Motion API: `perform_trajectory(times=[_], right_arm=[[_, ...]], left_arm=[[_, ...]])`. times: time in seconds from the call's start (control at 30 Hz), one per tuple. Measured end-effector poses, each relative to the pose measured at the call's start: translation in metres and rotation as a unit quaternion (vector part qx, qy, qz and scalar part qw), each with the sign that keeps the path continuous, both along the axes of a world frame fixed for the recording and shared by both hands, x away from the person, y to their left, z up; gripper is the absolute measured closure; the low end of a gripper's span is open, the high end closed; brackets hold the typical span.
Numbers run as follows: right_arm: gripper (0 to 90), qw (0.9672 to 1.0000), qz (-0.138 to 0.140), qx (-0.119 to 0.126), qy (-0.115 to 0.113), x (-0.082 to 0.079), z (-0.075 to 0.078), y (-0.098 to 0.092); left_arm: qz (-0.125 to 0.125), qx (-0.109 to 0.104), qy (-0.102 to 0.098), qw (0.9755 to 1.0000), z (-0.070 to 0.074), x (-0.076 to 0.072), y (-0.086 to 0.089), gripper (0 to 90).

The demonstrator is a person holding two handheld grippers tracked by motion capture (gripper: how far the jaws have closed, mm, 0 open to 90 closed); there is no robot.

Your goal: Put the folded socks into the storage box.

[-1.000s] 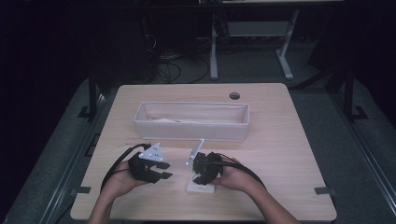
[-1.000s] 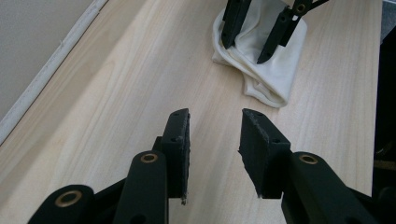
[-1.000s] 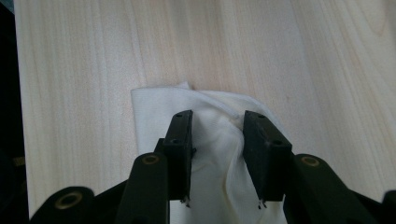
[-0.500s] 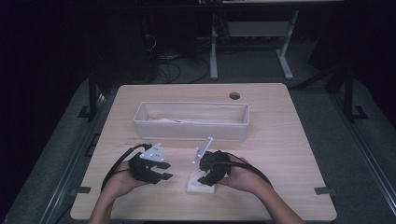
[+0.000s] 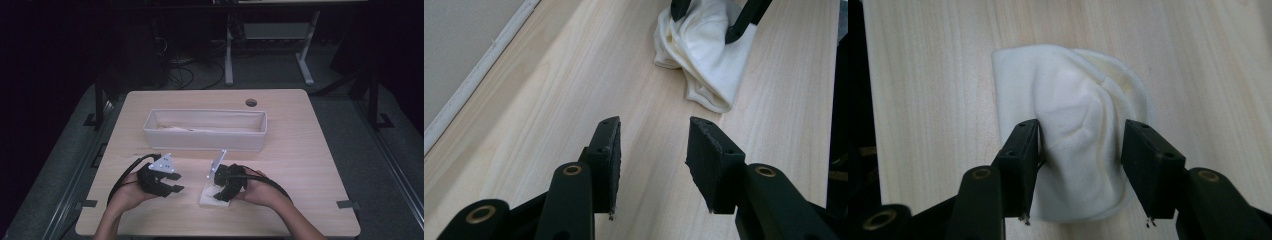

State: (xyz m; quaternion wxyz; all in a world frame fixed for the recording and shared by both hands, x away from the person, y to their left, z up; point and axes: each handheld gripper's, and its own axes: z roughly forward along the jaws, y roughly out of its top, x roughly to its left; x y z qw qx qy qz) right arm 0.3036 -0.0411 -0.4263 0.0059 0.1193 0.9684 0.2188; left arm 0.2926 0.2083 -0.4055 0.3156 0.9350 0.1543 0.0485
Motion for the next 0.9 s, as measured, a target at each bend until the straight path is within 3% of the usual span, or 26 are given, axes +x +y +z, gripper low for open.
perform_trajectory(times=[0.07,0.23,0.5,0.9], right_arm=[[48.2,0.9999,-0.002,0.012,-0.010,-0.001,0.007,-0.003],[49.2,0.9996,0.003,0.017,-0.024,-0.005,0.017,-0.004],[49.5,0.9998,0.014,-0.002,-0.013,-0.005,0.004,0.005],[49.1,0.9991,0.019,-0.022,-0.032,-0.006,-0.001,0.014]], left_arm=[[-0.003,0.006,-0.003,1.0000,0.001,0.000,0.001,56.1],[0.006,-0.002,-0.003,1.0000,0.002,-0.001,0.002,54.0],[0.017,-0.005,-0.004,0.9998,0.001,0.000,0.006,51.4],[0.023,-0.007,-0.005,0.9997,0.002,0.001,0.013,51.3]])
